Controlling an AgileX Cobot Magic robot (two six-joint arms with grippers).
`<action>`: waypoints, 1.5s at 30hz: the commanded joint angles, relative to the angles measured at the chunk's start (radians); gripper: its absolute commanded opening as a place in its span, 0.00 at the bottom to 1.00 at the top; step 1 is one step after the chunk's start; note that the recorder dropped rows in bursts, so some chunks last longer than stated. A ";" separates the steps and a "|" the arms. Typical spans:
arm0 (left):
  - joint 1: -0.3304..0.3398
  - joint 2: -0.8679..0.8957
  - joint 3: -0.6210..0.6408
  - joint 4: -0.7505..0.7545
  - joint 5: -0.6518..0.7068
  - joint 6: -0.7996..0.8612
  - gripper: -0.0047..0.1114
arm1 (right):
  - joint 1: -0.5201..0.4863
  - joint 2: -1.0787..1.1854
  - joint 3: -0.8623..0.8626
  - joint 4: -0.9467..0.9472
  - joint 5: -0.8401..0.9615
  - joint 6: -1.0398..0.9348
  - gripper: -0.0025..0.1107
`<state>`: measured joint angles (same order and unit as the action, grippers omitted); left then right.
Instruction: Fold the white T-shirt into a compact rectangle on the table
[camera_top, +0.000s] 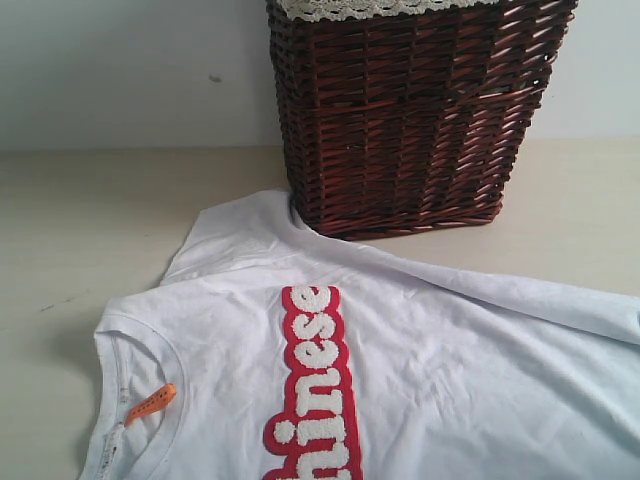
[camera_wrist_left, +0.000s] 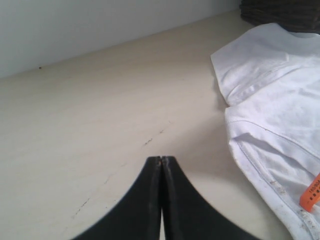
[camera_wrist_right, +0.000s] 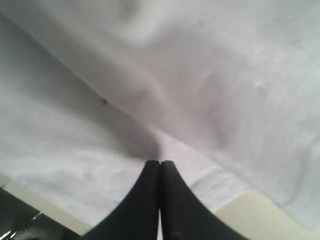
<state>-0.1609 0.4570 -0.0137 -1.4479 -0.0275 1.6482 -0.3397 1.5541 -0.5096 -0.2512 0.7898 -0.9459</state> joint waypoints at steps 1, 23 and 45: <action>0.001 -0.006 0.004 0.001 -0.004 0.000 0.04 | -0.048 -0.004 0.018 0.001 -0.061 0.007 0.02; 0.001 -0.006 0.004 0.001 -0.004 0.000 0.04 | -0.105 -0.051 0.152 -0.043 -0.077 -0.027 0.02; 0.001 -0.006 0.004 0.001 -0.004 0.000 0.04 | -0.105 -0.372 0.051 0.805 -0.629 -0.129 0.53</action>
<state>-0.1609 0.4570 -0.0137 -1.4479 -0.0275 1.6482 -0.4409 1.1357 -0.4525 0.2104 0.3513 -1.0731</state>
